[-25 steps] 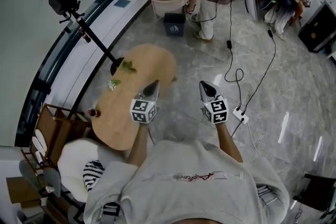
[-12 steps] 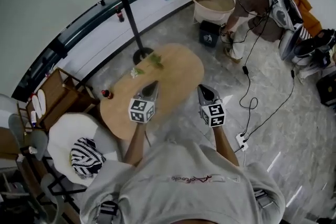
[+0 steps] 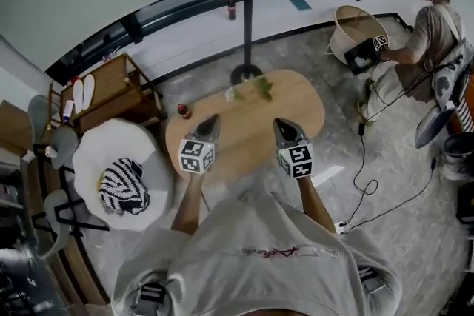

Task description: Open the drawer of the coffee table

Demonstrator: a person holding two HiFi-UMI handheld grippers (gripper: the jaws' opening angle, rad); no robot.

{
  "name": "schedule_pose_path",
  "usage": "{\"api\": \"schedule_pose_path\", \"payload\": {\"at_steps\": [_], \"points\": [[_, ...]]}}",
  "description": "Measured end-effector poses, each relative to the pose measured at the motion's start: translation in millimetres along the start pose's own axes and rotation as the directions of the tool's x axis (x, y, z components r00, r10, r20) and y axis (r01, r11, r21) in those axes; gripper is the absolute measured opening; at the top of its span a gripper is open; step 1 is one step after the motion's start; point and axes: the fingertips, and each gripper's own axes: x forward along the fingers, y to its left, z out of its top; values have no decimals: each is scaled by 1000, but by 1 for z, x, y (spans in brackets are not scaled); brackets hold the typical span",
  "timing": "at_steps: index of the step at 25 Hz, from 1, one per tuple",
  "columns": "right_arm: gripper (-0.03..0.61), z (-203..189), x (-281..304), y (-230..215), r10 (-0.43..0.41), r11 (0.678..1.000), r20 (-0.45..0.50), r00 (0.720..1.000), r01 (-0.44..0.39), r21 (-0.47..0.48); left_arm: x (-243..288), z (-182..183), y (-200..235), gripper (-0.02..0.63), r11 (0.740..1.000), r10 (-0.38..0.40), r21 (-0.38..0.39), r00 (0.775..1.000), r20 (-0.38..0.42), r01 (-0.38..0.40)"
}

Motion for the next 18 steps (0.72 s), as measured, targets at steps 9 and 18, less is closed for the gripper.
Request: {"api": "schedule_pose_path", "payload": {"at_steps": [9, 18], "points": [[5, 8, 11, 23, 233, 969, 6, 972, -232, -80, -44, 2, -8, 0, 977, 213, -25, 977, 20, -213], [5, -6, -21, 33, 371, 925, -7, 929, -371, -80, -97, -17, -52, -2, 927, 369, -62, 929, -3, -369]]}}
